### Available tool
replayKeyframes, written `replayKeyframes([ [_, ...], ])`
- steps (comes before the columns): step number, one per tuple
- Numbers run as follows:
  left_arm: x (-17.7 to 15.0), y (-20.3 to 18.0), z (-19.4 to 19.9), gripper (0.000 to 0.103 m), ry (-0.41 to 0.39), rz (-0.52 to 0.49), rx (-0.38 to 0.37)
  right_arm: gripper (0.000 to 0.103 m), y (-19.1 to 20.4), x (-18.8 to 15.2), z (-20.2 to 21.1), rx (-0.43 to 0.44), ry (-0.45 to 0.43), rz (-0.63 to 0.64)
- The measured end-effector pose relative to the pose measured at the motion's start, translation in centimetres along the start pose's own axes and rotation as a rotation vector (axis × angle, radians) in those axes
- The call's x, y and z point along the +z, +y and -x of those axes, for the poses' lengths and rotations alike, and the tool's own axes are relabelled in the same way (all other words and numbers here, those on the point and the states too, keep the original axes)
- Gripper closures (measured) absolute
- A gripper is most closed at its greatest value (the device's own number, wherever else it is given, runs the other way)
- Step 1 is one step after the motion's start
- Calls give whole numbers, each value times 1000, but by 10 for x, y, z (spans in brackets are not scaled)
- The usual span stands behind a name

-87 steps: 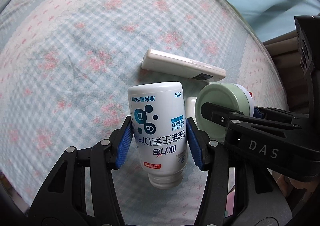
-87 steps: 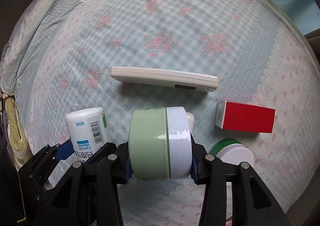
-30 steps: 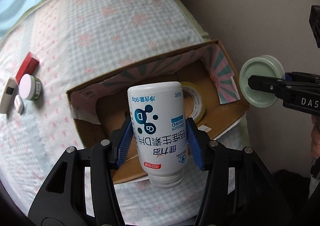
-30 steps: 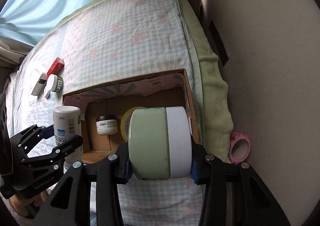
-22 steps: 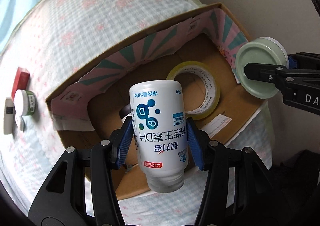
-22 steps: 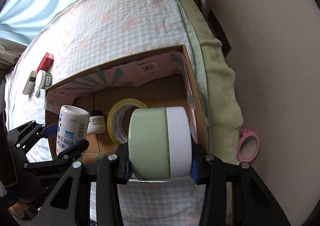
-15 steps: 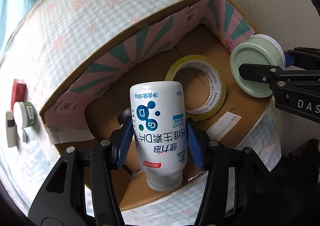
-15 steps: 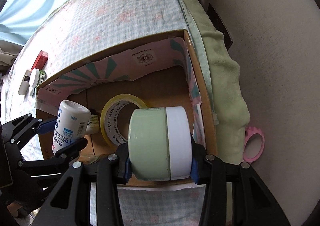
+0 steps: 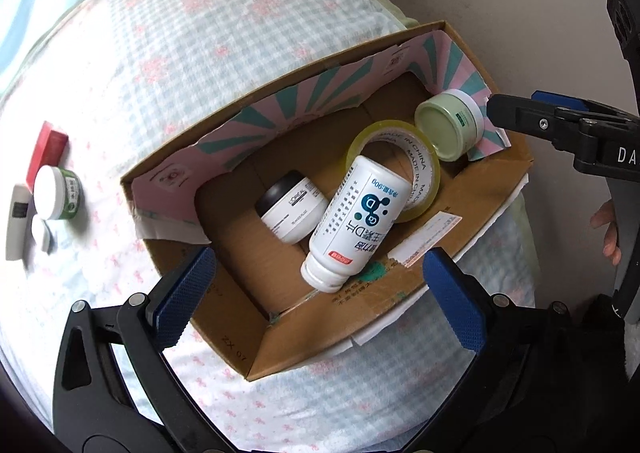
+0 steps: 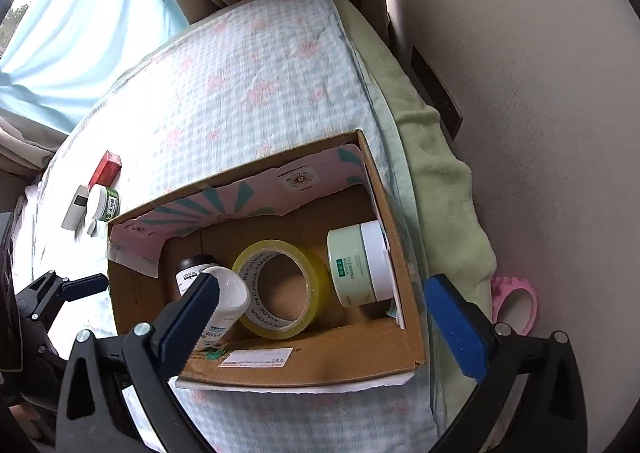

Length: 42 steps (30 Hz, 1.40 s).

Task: Organize rigid objects
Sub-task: 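Move both tools back toward the red box and remaining items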

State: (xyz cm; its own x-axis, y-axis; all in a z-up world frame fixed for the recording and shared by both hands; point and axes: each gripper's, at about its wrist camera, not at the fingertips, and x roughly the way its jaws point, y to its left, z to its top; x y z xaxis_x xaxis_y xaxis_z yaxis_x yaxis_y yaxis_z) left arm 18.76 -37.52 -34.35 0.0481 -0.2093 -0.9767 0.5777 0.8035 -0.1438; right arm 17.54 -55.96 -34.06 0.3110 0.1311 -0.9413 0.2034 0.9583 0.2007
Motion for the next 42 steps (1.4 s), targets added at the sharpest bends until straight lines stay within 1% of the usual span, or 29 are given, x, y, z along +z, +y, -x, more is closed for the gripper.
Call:
replayKeyframes([
  [2, 2, 2, 6, 0, -6, 10, 8, 0, 2, 1, 1, -9, 7, 12],
  [7, -11, 5, 21, 0, -22, 24, 25, 0, 8, 8, 3, -19, 29, 23],
  [10, -15, 7, 32, 0, -38, 26, 41, 0, 13, 7, 10, -49, 19, 22],
  [15, -20, 13, 58, 0, -85, 25, 51, 0, 22, 10, 30, -73, 6, 42],
  [21, -35, 28, 96, 0, -139, 62, 49, 0, 50, 16, 62, -114, -7, 120],
  [24, -52, 39, 117, 0, -161, 91, 64, 0, 71, 17, 76, -134, -11, 177],
  [29, -88, 70, 149, 0, -205, 170, 93, 0, 118, 10, 96, -112, -54, 275],
  [32, -118, 94, 168, 0, -240, 233, 127, 0, 151, 3, 104, -68, -78, 316],
  [36, -153, 133, 191, 0, -278, 310, 176, 0, 196, -5, 110, -55, -106, 374],
  [39, -175, 165, 206, 0, -305, 355, 181, 0, 228, -10, 113, -29, -119, 396],
  [42, -188, 194, 217, 0, -314, 387, 187, 0, 259, -15, 114, 1, -137, 395],
])
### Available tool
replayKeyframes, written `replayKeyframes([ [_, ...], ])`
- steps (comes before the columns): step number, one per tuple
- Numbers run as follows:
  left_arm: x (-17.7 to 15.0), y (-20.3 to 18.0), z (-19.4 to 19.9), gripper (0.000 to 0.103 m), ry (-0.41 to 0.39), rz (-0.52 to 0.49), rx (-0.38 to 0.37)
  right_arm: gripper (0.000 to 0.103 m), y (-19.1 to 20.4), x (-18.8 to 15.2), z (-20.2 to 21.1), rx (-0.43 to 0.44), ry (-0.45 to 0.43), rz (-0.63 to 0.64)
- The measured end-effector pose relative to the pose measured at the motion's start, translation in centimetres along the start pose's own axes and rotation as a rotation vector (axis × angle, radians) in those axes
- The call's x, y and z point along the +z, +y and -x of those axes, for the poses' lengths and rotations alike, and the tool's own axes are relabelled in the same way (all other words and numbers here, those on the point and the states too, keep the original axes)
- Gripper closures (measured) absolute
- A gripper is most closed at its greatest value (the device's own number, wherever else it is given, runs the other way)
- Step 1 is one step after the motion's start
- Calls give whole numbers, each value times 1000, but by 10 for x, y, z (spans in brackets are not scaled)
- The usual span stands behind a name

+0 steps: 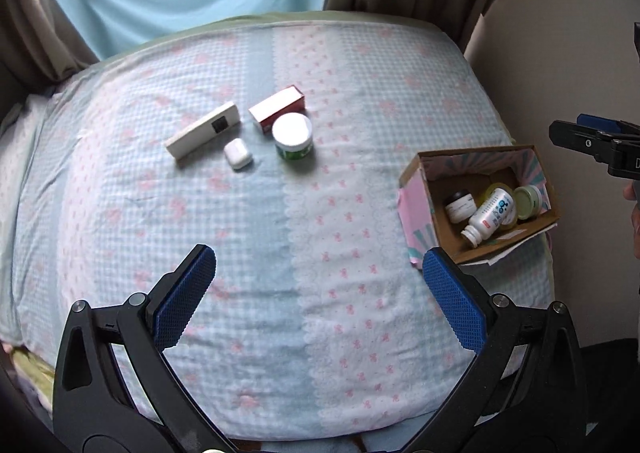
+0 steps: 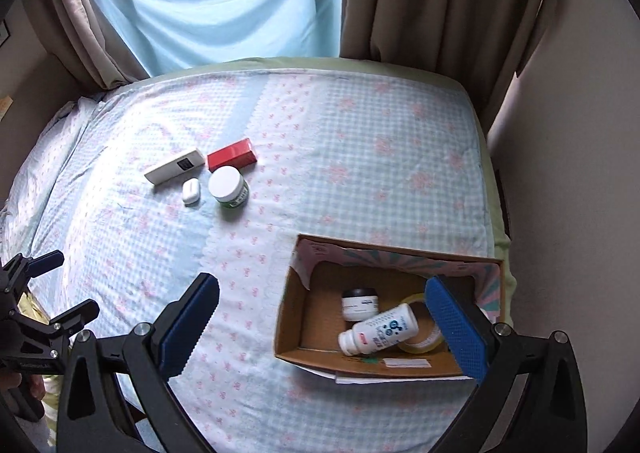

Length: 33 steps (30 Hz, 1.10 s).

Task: Organize rigid objects
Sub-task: 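Move both tools back toward the red box and remaining items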

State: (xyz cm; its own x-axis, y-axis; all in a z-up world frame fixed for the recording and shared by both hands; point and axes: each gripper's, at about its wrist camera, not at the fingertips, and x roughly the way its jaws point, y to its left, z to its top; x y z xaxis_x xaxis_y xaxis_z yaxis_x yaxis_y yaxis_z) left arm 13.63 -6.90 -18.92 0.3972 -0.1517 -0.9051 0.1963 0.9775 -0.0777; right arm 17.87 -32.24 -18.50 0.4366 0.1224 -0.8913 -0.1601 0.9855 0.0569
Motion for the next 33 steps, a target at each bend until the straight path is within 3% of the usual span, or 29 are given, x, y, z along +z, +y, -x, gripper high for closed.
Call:
replayKeyframes([
  [8, 6, 70, -5, 0, -16, 67, -9, 0, 78, 21, -15, 85, -28, -41],
  [16, 31, 124, -47, 0, 39, 168, -52, 0, 123, 54, -62, 134, 30, -95],
  [24, 68, 159, -112, 0, 93, 296, -56, 0, 137, 107, -133, 184, 146, -175],
  [33, 97, 177, -206, 1, 138, 466, -62, 0, 120, 162, -242, 260, 320, -469],
])
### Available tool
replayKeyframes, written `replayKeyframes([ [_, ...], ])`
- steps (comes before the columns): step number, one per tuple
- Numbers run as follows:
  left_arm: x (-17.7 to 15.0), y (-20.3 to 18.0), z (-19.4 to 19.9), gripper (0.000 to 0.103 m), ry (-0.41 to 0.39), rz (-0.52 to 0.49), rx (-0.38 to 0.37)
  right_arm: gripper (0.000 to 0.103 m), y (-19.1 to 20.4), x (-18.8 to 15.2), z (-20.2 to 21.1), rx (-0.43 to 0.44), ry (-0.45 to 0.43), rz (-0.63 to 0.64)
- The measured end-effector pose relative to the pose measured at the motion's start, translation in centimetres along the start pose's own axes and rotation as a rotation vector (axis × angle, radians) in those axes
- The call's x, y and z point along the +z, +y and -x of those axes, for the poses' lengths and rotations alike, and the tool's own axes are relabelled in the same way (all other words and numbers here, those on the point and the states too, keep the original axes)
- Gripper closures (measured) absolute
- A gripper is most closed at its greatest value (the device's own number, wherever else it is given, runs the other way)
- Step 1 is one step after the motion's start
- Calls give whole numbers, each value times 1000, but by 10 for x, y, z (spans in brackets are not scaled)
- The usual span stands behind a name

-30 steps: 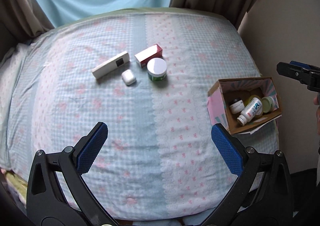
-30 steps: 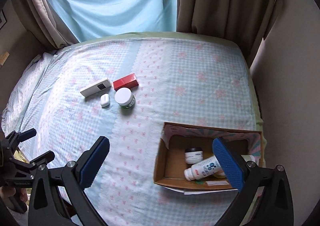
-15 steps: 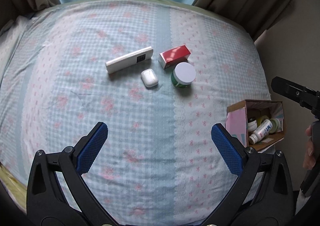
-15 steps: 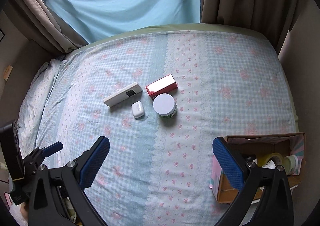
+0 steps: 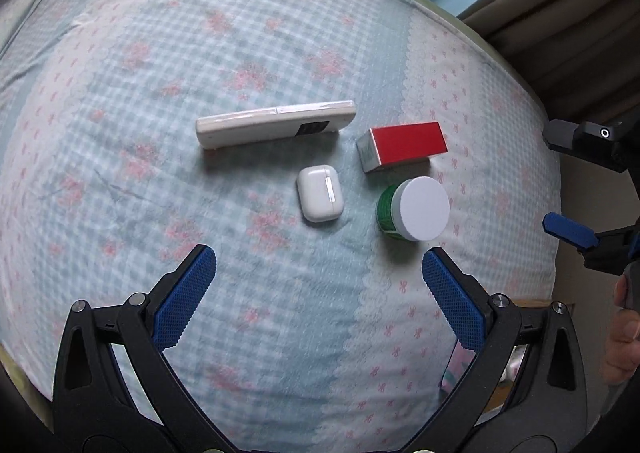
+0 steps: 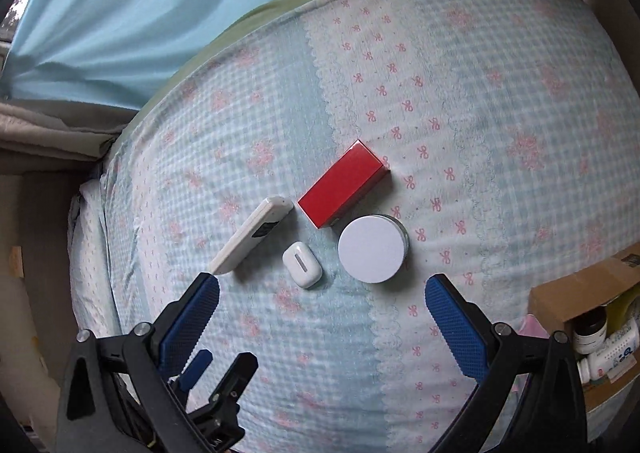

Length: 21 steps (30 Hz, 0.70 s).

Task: Organize rigid objects
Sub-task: 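Move both tools back toward the red box and remaining items, then grasp the white earbud case with the left tool while the right tool grasps the red box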

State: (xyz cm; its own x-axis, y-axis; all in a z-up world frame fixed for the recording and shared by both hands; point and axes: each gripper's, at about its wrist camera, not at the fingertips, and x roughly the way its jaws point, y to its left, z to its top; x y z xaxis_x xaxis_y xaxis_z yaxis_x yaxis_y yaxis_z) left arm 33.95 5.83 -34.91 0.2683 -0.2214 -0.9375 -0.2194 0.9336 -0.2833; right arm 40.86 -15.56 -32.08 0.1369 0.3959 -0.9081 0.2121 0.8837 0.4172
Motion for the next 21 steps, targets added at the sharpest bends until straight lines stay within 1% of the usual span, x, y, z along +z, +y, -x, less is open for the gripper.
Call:
replayKeyframes([
  [3, 11, -2, -28, 3, -8, 31, 9, 1, -4, 23, -31, 14, 42, -82],
  [5, 16, -6, -48, 4, -4, 34, 27, 4, -8, 36, -52, 14, 70, -120],
  [9, 20, -12, -85, 16, 27, 32, 60, 7, -18, 56, -91, 3, 123, -212],
  [12, 21, -12, -105, 18, 31, 46, 71, 10, -26, 63, -115, -6, 157, -280],
  [15, 23, -10, -121, 20, 42, 58, 84, 11, -28, 67, -135, -28, 175, -306],
  [17, 23, -7, -130, 22, 51, 66, 89, 12, -26, 70, -146, -45, 184, -301],
  [19, 24, -4, -137, 28, 55, 72, 82, 17, -23, 73, -156, -59, 188, -294],
  [20, 24, -4, -139, 31, 57, 70, 84, 18, -22, 74, -161, -61, 191, -295],
  [21, 24, -4, -142, 31, 57, 65, 88, 19, -21, 75, -165, -63, 195, -300],
])
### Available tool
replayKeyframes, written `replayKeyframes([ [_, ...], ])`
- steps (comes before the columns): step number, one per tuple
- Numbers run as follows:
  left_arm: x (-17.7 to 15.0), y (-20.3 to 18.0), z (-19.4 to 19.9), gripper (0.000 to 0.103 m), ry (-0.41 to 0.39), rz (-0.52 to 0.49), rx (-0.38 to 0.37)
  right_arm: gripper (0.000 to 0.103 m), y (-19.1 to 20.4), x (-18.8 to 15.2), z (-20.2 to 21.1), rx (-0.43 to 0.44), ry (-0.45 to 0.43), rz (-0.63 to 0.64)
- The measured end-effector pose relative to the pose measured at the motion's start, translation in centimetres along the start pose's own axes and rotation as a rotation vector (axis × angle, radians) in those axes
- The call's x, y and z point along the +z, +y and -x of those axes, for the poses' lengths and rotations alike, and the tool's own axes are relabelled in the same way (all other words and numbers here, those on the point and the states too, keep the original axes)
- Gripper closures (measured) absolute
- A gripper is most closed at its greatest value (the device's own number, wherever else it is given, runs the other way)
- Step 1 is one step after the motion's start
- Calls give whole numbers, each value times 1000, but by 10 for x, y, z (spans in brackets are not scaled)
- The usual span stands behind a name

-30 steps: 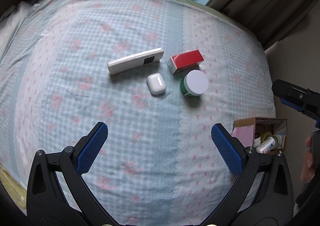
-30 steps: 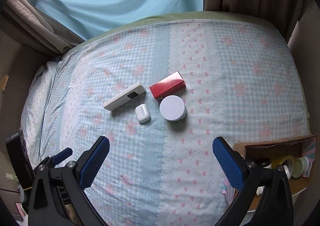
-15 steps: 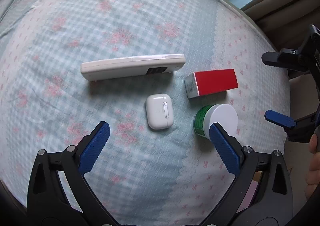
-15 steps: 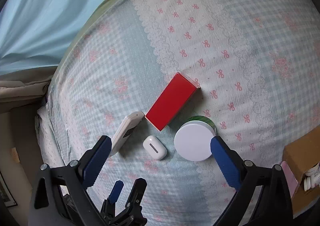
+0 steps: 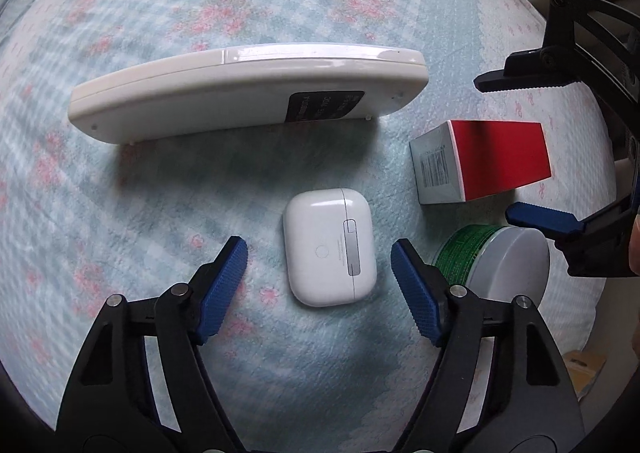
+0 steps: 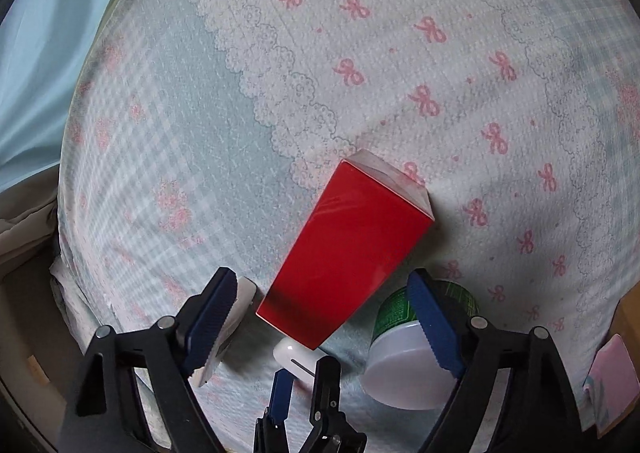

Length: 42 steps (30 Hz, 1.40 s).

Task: Organize rigid objects
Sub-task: 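Grasp the white earbud case with the left tool while the right tool grasps the red box, then carry the earbud case with the left tool while the right tool carries the red box to the box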

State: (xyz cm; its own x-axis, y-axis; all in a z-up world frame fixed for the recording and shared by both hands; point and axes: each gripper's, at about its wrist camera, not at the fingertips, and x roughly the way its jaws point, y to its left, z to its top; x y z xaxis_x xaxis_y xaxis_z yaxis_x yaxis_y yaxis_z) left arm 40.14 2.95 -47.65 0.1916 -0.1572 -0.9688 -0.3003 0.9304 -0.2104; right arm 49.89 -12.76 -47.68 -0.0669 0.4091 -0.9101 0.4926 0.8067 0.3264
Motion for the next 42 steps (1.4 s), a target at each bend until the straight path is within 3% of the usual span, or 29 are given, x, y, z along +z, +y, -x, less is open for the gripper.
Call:
replayKeyframes([
  [5, 2, -15, -7, 36, -27, -61, 26, 33, 4, 4, -13, -17, 1, -32],
  [7, 3, -22, -9, 49, -33, -96, 48, 43, 2, 7, -18, -42, 1, -52],
  [10, 4, -30, -13, 57, -38, -141, 61, 49, -2, 7, -20, -52, -15, -81],
  [16, 3, -30, -10, 59, -35, -189, 34, 52, 0, 5, -19, -54, -31, -73],
  [28, 6, 6, 15, 59, -37, -143, -8, 59, 2, -3, -6, 17, -36, -50],
  [42, 5, 3, 93, 59, -94, -197, -75, 59, 1, -34, 58, 127, -65, 37],
])
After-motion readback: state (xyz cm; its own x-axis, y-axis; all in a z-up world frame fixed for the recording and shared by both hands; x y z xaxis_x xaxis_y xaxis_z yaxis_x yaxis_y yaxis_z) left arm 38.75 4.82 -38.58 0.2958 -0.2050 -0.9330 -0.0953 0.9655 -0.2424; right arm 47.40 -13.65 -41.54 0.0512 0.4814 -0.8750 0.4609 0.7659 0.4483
